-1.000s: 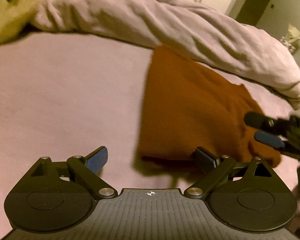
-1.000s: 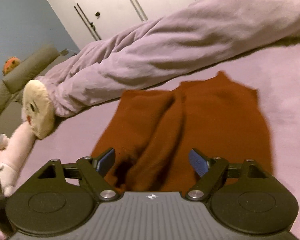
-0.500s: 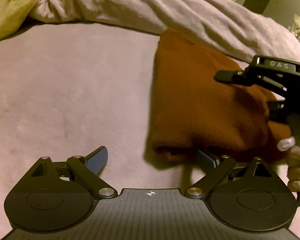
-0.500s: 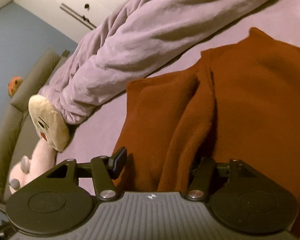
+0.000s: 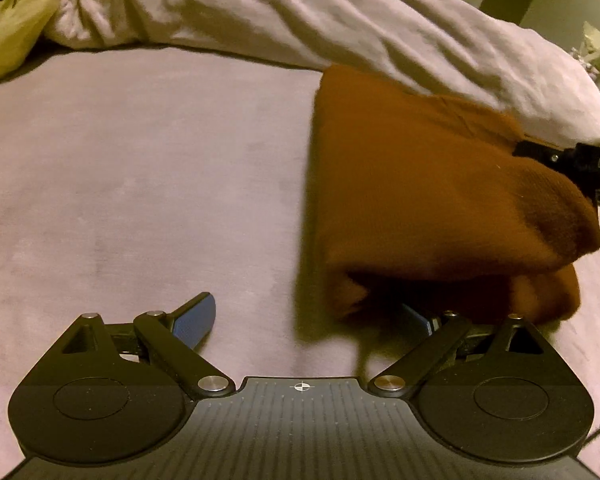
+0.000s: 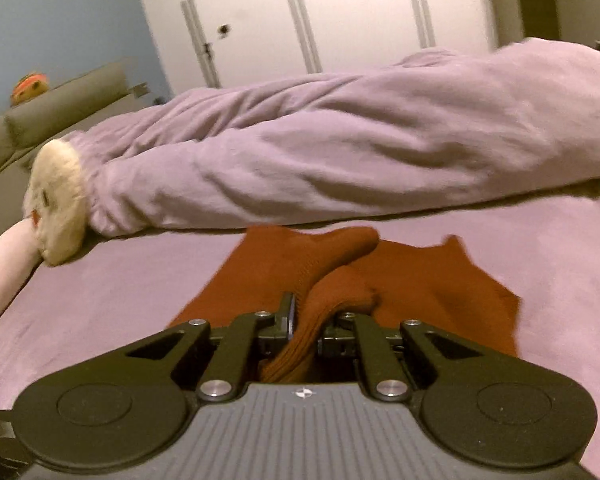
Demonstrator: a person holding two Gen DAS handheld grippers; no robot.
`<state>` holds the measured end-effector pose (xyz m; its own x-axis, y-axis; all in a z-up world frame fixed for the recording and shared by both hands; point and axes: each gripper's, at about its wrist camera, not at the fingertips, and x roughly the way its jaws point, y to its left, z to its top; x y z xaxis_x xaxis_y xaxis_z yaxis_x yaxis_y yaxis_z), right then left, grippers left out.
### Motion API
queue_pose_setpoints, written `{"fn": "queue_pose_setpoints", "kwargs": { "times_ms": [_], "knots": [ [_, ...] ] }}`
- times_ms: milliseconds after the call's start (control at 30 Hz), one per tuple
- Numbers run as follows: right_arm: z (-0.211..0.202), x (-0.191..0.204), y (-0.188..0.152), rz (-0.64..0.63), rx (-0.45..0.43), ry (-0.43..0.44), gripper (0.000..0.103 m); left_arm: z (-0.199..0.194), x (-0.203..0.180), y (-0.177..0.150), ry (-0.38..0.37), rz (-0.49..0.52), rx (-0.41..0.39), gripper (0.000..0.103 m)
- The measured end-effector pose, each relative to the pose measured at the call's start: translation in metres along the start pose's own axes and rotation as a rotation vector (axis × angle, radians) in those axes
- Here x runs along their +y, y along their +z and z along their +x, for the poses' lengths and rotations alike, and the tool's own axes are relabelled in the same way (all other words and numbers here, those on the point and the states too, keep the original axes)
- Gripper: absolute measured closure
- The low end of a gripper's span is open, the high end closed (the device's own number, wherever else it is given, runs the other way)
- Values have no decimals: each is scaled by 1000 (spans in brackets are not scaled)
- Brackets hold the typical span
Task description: Fold small clothes
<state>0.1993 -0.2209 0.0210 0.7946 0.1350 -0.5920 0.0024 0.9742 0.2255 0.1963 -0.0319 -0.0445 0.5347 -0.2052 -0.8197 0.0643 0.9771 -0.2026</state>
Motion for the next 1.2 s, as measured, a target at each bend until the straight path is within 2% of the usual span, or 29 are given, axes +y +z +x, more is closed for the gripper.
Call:
{"fn": "queue_pose_setpoints", "kwargs": {
  "times_ms": [200,300,333,400,467,533,600,733,833,933,1000,1067,1200],
  "knots": [
    [-12,-36,-8,-1,-7,-119,98,0,-8,2,-5,26,6,6],
    [-8,-53,-17,31,67,-130,92,3,-13,2,-10,34,15,6],
    [-11,-58,-20,60,64,-116,88,4,-14,2,-12,37,14,6],
    [-26,-69,-24,156,36,-31,74,5,-16,2,-13,41,13,6],
    [-43,-78,-32,261,-3,59,33,8,-17,2,-14,34,18,6],
    [-53,-86,-40,343,-25,160,25,11,-20,3,-17,32,26,6],
    [-48,-93,-45,435,10,237,25,12,-22,3,-16,28,29,6],
    [-20,-98,-50,514,103,294,25,9,-23,2,-18,32,23,6],
    [-4,-102,-49,580,113,325,25,6,-21,2,-11,43,13,5],
    [7,-94,-42,557,118,381,25,9,-17,4,1,37,17,5],
    [19,-81,-34,482,144,335,32,9,-14,6,-4,23,22,5],
    [34,-72,-29,435,183,301,47,10,-13,5,-7,20,21,5],
    [52,-51,-19,304,253,227,49,11,-12,2,0,34,32,5]
  ]
}}
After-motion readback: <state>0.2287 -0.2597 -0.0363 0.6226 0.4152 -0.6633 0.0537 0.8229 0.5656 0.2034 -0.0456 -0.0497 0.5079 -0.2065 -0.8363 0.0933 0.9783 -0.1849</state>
